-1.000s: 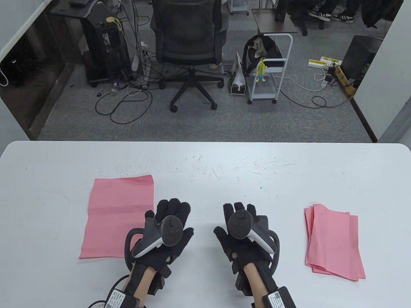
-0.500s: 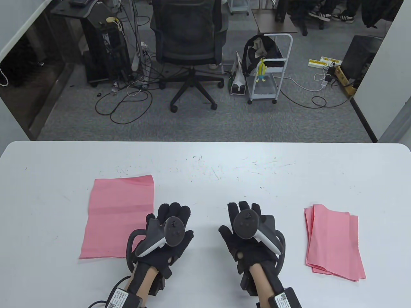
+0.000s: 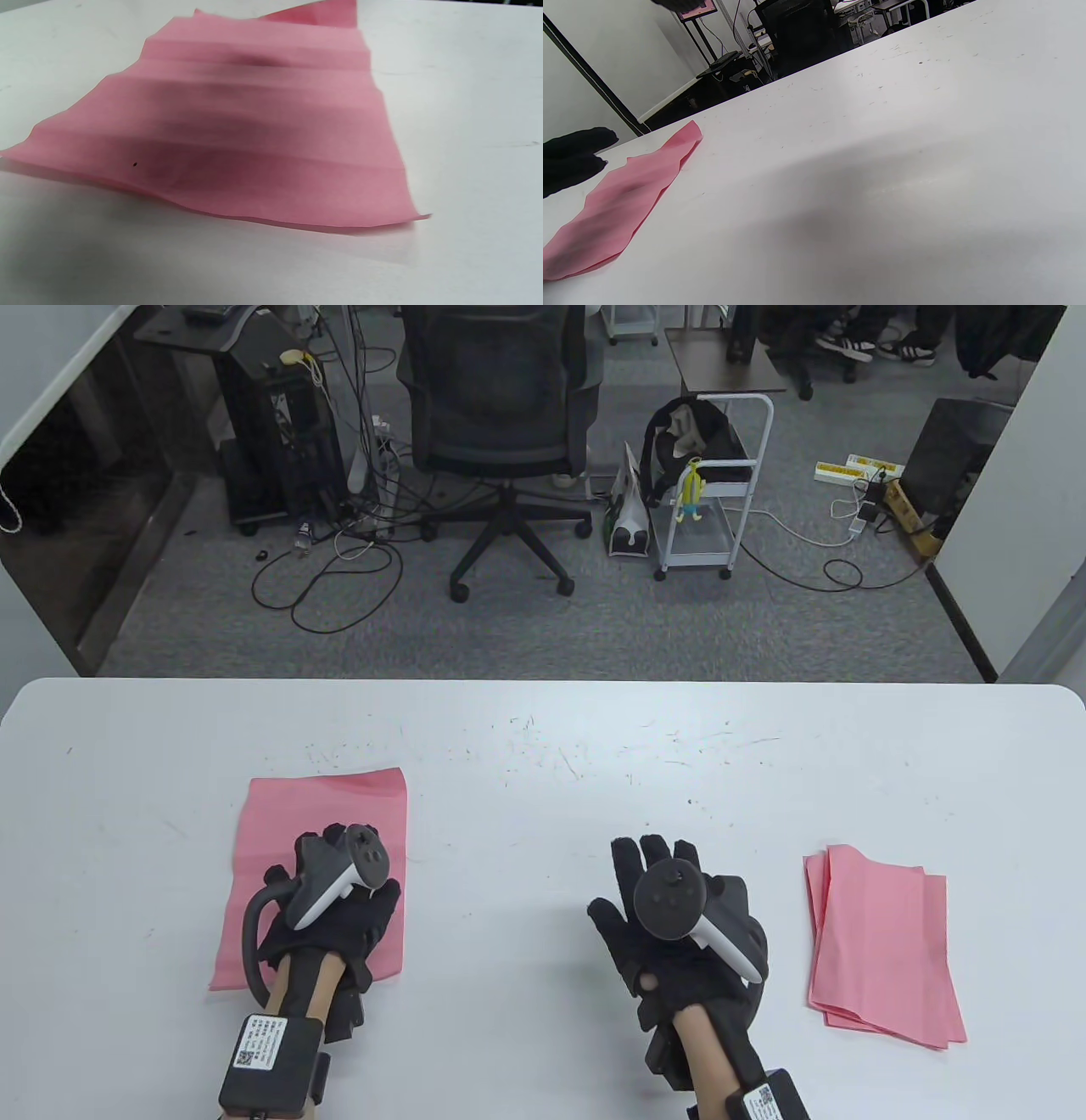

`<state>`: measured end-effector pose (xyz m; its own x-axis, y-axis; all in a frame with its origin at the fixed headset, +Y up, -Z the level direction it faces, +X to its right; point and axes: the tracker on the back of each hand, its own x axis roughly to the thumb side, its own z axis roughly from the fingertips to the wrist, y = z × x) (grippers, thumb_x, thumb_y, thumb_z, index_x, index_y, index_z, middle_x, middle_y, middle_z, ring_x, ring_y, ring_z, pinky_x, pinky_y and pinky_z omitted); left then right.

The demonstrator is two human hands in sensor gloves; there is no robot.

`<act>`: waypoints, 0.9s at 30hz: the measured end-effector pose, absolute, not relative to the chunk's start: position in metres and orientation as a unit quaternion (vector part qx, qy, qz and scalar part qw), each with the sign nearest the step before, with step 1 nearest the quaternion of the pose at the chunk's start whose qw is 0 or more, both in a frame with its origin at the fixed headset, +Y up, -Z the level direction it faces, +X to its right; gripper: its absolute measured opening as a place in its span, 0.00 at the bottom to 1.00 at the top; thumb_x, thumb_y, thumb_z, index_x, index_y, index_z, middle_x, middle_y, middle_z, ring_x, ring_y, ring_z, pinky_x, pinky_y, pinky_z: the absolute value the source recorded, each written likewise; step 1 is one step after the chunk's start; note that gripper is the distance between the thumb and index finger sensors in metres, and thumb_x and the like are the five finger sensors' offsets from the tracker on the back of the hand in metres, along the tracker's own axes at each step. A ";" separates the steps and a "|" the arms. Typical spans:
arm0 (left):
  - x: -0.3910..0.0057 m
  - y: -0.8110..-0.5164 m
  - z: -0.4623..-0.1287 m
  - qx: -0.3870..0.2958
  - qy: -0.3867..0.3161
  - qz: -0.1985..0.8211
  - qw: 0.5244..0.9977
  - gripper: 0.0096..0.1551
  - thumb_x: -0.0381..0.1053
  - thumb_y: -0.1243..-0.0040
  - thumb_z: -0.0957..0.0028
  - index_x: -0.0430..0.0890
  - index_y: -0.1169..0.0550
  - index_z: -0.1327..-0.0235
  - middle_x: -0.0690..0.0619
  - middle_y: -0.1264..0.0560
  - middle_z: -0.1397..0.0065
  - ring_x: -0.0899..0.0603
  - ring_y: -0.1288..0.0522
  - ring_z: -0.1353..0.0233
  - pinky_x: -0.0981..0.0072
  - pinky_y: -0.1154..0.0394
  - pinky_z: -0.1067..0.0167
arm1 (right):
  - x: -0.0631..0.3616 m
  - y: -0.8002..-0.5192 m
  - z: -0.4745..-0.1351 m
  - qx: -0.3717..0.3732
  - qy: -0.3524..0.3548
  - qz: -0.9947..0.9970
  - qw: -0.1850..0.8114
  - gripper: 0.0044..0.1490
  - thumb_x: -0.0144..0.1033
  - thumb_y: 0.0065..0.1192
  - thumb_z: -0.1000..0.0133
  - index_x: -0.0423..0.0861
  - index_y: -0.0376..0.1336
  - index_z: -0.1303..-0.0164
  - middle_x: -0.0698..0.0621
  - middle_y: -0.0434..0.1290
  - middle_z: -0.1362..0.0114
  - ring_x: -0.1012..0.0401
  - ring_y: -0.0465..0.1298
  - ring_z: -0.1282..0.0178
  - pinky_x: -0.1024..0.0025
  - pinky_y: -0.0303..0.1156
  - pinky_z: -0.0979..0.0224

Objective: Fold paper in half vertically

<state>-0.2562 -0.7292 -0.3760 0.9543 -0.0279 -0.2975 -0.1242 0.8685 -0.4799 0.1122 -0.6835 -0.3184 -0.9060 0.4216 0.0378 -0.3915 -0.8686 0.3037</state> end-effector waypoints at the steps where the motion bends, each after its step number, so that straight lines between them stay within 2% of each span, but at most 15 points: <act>1: -0.263 -0.734 -0.378 -0.264 0.161 0.031 0.951 0.47 0.74 0.63 0.44 0.68 0.64 0.17 0.59 0.69 0.08 0.42 0.70 0.09 0.31 0.60 0.15 | 0.112 -0.684 -0.318 0.052 0.146 0.965 0.210 0.48 0.57 0.52 0.44 0.55 0.38 0.19 0.46 0.37 0.14 0.40 0.35 0.16 0.36 0.38 0.20; 7: -0.291 -0.767 -0.388 -0.308 0.220 0.043 0.925 0.47 0.74 0.61 0.44 0.70 0.66 0.19 0.59 0.71 0.09 0.40 0.71 0.10 0.30 0.59 0.15 | 0.111 -0.684 -0.318 0.054 0.150 0.965 0.208 0.48 0.57 0.52 0.44 0.55 0.38 0.19 0.46 0.37 0.14 0.40 0.35 0.16 0.36 0.38 0.20; 13: -0.302 -0.794 -0.389 -0.358 0.225 0.084 0.902 0.47 0.74 0.62 0.44 0.69 0.66 0.19 0.54 0.74 0.11 0.36 0.73 0.12 0.30 0.61 0.17 | 0.113 -0.684 -0.321 0.051 0.155 0.963 0.214 0.48 0.57 0.52 0.44 0.56 0.39 0.19 0.46 0.37 0.13 0.40 0.35 0.16 0.36 0.38 0.20; 21: -0.294 -0.794 -0.388 -0.355 0.214 0.076 0.907 0.47 0.73 0.63 0.43 0.68 0.66 0.18 0.51 0.74 0.11 0.35 0.72 0.13 0.28 0.60 0.18 | 0.118 -0.687 -0.324 0.045 0.160 0.961 0.221 0.48 0.57 0.52 0.44 0.55 0.39 0.19 0.46 0.37 0.13 0.40 0.35 0.16 0.36 0.38 0.20; 27: -0.263 -0.794 -0.389 -0.361 0.187 0.061 0.912 0.47 0.73 0.64 0.43 0.66 0.67 0.18 0.50 0.74 0.12 0.33 0.72 0.13 0.26 0.59 0.19 | 0.120 -0.689 -0.325 0.042 0.164 0.960 0.222 0.48 0.57 0.52 0.44 0.55 0.39 0.19 0.46 0.37 0.13 0.40 0.35 0.16 0.35 0.38 0.20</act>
